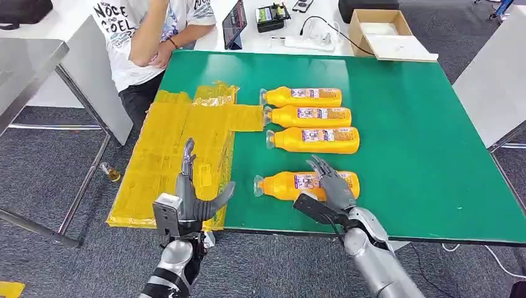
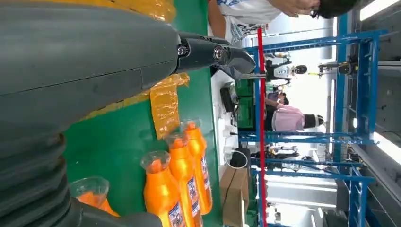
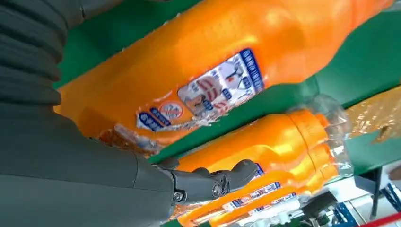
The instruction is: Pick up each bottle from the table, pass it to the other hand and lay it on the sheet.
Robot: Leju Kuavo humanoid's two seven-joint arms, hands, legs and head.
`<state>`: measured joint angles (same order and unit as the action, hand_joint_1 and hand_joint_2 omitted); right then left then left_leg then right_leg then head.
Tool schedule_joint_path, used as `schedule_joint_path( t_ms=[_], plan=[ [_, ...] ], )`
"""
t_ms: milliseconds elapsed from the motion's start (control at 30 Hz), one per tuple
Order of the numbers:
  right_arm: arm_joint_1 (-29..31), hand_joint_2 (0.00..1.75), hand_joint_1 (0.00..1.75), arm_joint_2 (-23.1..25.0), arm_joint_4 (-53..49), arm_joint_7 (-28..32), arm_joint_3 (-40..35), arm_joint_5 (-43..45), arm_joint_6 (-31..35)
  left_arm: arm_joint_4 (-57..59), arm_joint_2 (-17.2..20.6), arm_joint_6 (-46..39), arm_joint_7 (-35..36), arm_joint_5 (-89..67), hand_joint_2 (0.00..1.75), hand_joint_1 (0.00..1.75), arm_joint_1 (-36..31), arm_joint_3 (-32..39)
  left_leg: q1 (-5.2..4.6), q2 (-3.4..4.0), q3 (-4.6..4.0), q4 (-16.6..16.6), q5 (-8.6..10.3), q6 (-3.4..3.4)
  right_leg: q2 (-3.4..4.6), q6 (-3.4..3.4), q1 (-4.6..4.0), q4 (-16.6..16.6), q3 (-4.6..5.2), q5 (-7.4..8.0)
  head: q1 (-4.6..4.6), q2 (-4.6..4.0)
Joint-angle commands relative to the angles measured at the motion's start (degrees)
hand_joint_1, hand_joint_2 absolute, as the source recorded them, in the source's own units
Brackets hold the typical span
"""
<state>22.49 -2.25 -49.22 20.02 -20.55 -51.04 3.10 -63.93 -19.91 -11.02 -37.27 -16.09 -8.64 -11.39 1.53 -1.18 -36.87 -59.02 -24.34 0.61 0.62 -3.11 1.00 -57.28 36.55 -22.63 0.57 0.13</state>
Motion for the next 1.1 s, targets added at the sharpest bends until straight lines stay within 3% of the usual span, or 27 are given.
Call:
schedule_joint_path(
  t_ms=[33, 167, 433, 467, 500, 933, 967, 1000, 1100],
  plan=[
    [6.4, 1.75, 0.00, -2.4, 7.7, -1.1, -5.0, -0.7, -0.3, 4.9, -0.1, 0.3, 0.3, 0.4, 1.75, 0.00, -3.2, 0.9, -0.04, 0.13, 0.36, 0.1, -0.05, -0.15, -0.05, 0.13, -0.02, 0.1, -0.37, -0.04, 0.02, 0.00],
    [8.8, 1.75, 0.00, -3.1, 9.1, -1.8, -6.4, -0.7, -1.4, 5.2, -0.1, 0.4, 0.5, 0.7, 1.75, 0.00, -3.5, 0.9, -0.04, 0.10, 0.24, 0.0, -0.03, -0.14, -0.04, 0.10, -0.01, 0.0, -0.25, -0.03, 0.00, 0.00],
    [8.7, 1.75, 0.00, -3.0, 9.5, -1.7, -6.5, -0.5, -1.5, 5.3, -0.1, 0.3, 0.5, 0.8, 1.75, 0.00, -3.5, 0.8, -0.02, 0.04, 0.12, 0.0, -0.01, -0.10, -0.05, 0.05, -0.01, 0.0, -0.15, -0.02, 0.02, 0.00],
    [8.7, 1.75, 0.00, -3.0, 9.5, -1.7, -6.5, -0.5, -1.5, 5.3, -0.1, 0.3, 0.5, 0.8, 1.75, 0.00, -3.5, 0.8, -0.04, 0.14, 0.50, 0.1, -0.13, -0.20, -0.07, 0.15, -0.04, 0.1, -0.52, -0.12, 0.02, 0.00],
    [8.7, 1.75, 0.00, -3.0, 9.5, -1.7, -6.5, -0.5, -1.5, 5.3, -0.1, 0.3, 0.5, 0.8, 1.75, 0.00, -3.5, 0.8, -0.03, 0.03, 0.14, 0.0, -0.01, -0.10, -0.06, 0.05, -0.01, 0.0, -0.17, -0.02, 0.00, 0.00],
    [8.7, 1.75, 0.00, -3.0, 9.5, -1.7, -6.5, -0.5, -1.5, 5.3, -0.1, 0.3, 0.5, 0.8, 1.75, 0.00, -3.5, 0.8, -0.01, 0.04, 0.15, 0.0, -0.02, -0.10, -0.06, 0.06, -0.02, 0.0, -0.18, -0.02, 0.02, 0.00],
    [11.5, 1.75, 0.00, -4.2, 12.3, -2.5, -8.3, 0.1, -3.5, 5.9, -0.1, 0.7, 0.6, 1.1, 1.75, 0.00, -3.8, 0.6, -0.03, 0.11, 0.43, 0.1, -0.09, -0.18, -0.07, 0.14, -0.05, 0.1, -0.45, -0.08, 0.02, 0.00],
    [21.9, 1.75, 0.00, -14.2, 22.4, -1.7, -14.9, 4.8, -20.0, 11.7, -0.1, 0.8, 0.3, 2.1, 1.75, 0.00, -6.9, -0.8, -0.03, 0.06, 0.18, 0.0, -0.02, -0.12, -0.05, 0.07, -0.02, 0.0, -0.21, -0.02, 0.02, 0.00],
    [24.5, 1.75, 0.00, -17.3, 21.0, -1.5, -17.5, 6.2, -25.2, 12.6, -0.1, 0.9, 0.2, 2.4, 1.75, 0.00, -7.3, -0.9, -0.04, -0.09, 0.10, 0.0, 0.05, -0.11, -0.17, 0.03, 0.01, 0.0, -0.14, 0.00, 0.02, 0.00]
  ],
)
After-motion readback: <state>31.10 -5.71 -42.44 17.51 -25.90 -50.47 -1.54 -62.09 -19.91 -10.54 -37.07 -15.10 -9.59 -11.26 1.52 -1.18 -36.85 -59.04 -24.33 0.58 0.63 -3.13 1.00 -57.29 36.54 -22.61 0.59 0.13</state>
